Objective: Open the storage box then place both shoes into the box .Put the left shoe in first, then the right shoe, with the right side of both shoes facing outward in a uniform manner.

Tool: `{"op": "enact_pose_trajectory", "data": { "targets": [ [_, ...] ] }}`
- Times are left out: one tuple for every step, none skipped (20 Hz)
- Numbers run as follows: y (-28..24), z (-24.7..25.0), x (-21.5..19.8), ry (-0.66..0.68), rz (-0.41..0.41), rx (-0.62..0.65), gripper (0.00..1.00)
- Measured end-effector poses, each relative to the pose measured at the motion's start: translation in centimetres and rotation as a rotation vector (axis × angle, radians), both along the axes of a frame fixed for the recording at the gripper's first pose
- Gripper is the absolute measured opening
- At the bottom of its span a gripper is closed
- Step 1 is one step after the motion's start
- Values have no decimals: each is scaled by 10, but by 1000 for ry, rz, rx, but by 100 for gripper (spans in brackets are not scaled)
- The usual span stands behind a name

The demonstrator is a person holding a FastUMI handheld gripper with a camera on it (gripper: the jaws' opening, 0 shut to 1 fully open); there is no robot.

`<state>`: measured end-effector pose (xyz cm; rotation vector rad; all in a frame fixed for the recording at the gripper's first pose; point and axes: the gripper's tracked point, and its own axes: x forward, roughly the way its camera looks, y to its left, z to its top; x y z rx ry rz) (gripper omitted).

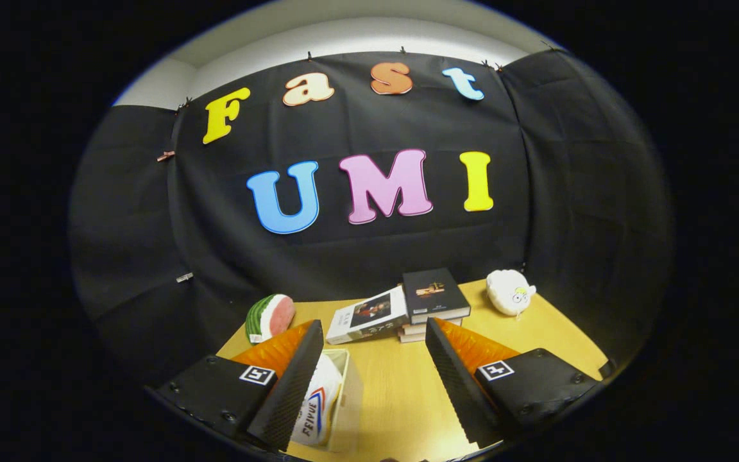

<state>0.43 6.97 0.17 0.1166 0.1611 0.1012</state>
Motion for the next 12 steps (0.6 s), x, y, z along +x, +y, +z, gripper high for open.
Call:
{"op": "enact_pose_trajectory", "data": {
  "targets": [
    [-16,6,1,-30,-11,-17,98],
    [-33,12,5,-65,-24,-39,99],
    [-52,15,9,-98,-35,-61,98],
    [-70,15,11,-114,-40,-80,98],
    [-86,12,13,-120,-37,-90,98],
    [-98,9,19,-123,-27,-93,98],
    [-109,3,25,-116,-19,-88,98],
    [-120,-2,29,-110,-11,-76,98],
    [-129,-7,34,-114,-4,-58,98],
    [-139,-9,38,-121,3,-42,98],
    [-147,-12,40,-129,9,-34,98],
    [-157,-16,41,-131,8,-33,98]
  ]
}}
